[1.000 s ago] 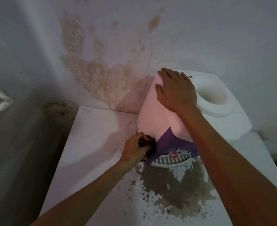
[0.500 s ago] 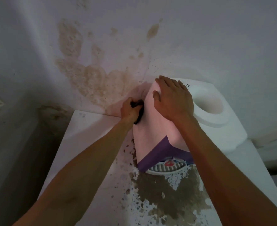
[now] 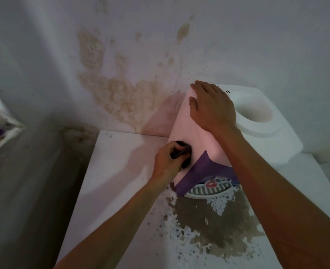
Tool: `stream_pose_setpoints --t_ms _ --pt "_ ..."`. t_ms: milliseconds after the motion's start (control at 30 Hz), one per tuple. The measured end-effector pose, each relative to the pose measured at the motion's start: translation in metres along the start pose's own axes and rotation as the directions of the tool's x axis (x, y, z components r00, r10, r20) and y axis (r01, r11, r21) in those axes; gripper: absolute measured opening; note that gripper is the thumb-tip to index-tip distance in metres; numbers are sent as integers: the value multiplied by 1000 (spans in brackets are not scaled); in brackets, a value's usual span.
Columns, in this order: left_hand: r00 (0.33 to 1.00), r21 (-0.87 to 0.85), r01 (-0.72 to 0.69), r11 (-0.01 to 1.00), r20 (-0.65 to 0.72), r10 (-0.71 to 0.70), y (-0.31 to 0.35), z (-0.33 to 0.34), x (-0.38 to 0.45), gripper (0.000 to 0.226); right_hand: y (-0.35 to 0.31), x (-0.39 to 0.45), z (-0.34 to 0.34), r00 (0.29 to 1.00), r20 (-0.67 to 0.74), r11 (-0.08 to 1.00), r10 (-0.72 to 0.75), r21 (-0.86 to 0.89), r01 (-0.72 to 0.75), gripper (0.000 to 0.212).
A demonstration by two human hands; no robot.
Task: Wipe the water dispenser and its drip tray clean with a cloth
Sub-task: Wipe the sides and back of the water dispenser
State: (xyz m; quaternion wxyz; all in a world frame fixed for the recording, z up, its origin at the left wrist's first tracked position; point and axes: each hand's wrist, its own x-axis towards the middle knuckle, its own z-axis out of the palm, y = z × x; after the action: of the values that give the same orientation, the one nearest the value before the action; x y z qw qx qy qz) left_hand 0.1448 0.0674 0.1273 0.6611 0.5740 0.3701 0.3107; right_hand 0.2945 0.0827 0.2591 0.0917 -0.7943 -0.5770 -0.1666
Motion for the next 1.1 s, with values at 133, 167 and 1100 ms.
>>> stream_pose_setpoints --t_ms 133,167,1100 --pt "999 42 4 999 54 -7 0 -1 -37 13 -3 -1 -4 999 -38 998 14 64 -12 42" --pt "998 47 16 999 58 -19 0 -2 -44 13 -4 -2 -5 999 -51 996 19 93 -15 41" --pt "891 641 -213 737 -182 416 148 53 28 10 77 -65 -44 979 -185 876 80 482 20 34"
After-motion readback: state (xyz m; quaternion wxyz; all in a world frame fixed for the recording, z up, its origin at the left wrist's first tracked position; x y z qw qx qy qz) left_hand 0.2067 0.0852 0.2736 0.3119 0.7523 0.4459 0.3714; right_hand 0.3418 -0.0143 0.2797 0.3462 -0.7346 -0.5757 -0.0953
